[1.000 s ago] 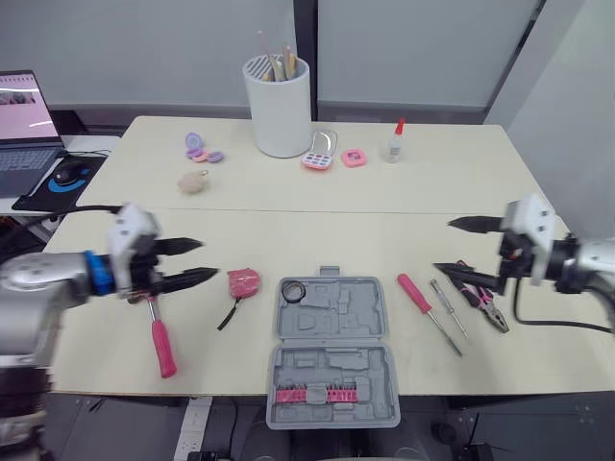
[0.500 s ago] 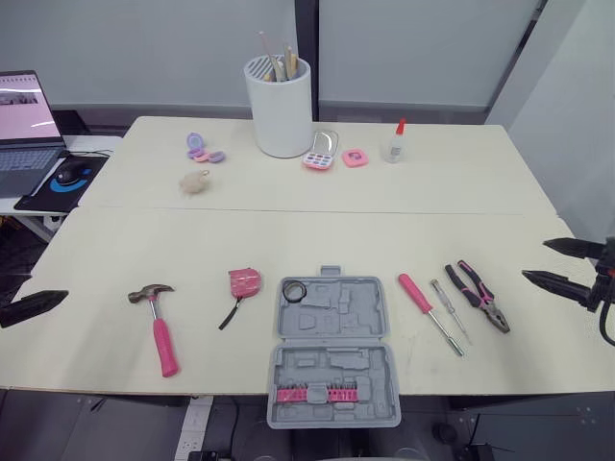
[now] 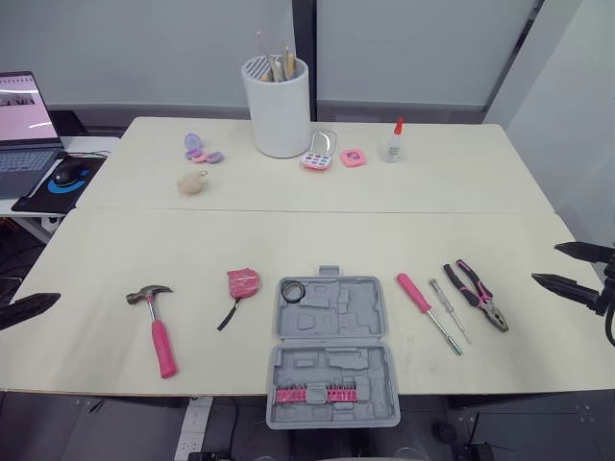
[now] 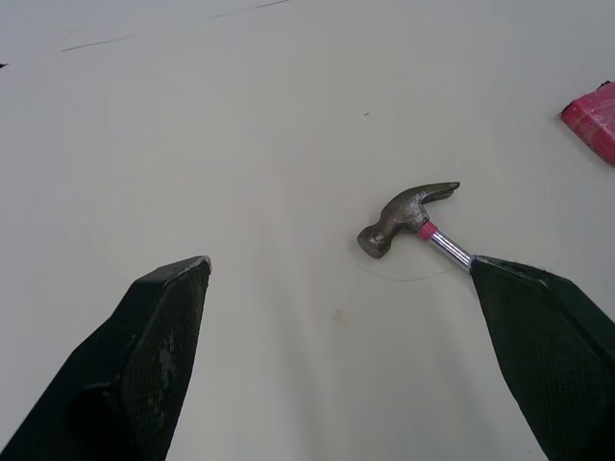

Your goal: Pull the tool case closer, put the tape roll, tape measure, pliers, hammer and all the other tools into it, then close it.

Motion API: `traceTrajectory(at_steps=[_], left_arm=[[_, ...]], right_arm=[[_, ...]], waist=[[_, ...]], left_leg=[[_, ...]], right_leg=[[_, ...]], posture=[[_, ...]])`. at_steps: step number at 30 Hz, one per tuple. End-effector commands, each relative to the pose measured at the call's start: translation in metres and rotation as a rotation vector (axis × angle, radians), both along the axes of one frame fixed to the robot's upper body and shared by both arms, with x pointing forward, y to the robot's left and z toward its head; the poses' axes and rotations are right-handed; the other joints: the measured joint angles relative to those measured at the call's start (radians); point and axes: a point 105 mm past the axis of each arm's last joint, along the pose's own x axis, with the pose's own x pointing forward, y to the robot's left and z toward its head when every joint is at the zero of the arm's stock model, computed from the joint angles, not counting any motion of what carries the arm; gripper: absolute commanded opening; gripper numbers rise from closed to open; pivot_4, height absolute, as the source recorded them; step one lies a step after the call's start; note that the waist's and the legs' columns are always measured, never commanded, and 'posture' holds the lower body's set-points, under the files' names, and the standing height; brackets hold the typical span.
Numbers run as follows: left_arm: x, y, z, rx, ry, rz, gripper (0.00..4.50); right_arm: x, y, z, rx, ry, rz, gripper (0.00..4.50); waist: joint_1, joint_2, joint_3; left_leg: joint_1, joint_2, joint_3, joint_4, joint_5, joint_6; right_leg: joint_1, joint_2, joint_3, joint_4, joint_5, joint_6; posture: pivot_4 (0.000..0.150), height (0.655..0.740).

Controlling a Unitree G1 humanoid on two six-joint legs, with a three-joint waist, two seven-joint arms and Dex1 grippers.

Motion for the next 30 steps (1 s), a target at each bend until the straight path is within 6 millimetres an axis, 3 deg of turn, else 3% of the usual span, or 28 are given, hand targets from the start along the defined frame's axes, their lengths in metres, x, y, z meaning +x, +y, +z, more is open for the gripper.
traceTrajectory(at_steps=[1, 19, 24, 30], left_arm=[[0.003, -0.001, 0.007, 0.031, -0.022, -0.01, 4.48], [0.007, -0.012, 0.007, 0.054, -0.028, -0.043, 4.48], [0.018, -0.034, 0.015, 0.049, -0.068, -0.119, 4.48], [0.028, -0.086, 0.014, 0.019, -0.068, -0.282, 4.48]], right_arm=[[0.002, -0.003, 0.011, -0.026, -0.048, -0.003, 4.5], [0.009, -0.003, 0.008, -0.079, -0.076, 0.012, 4.5], [0.017, 0.03, 0.013, -0.062, -0.1, 0.093, 4.5], [0.023, 0.107, 0.023, 0.019, -0.139, 0.313, 4.5]], waist=[[0.0, 0.0, 0.0], [-0.001, 0.0, 0.0], [-0.001, 0.0, 0.0], [-0.002, 0.0, 0.0]], left_leg=[[0.0, 0.0, 0.0, 0.0, 0.0, 0.0], [0.0, 0.0, 0.001, 0.0, 0.0, 0.0], [0.0, 0.0, 0.0, 0.0, 0.0, 0.0], [0.0, 0.0, -0.001, 0.0, 0.0, 0.0]], right_leg=[[0.0, 0.0, 0.0, 0.0, 0.0, 0.0], [0.0, 0.0, 0.0, 0.0, 0.0, 0.0], [0.0, 0.0, 0.0, 0.001, 0.0, 0.0], [0.001, 0.0, 0.0, 0.001, 0.0, 0.0]], posture=[[0.15, 0.74], [0.15, 0.74], [0.15, 0.74], [0.15, 0.74]])
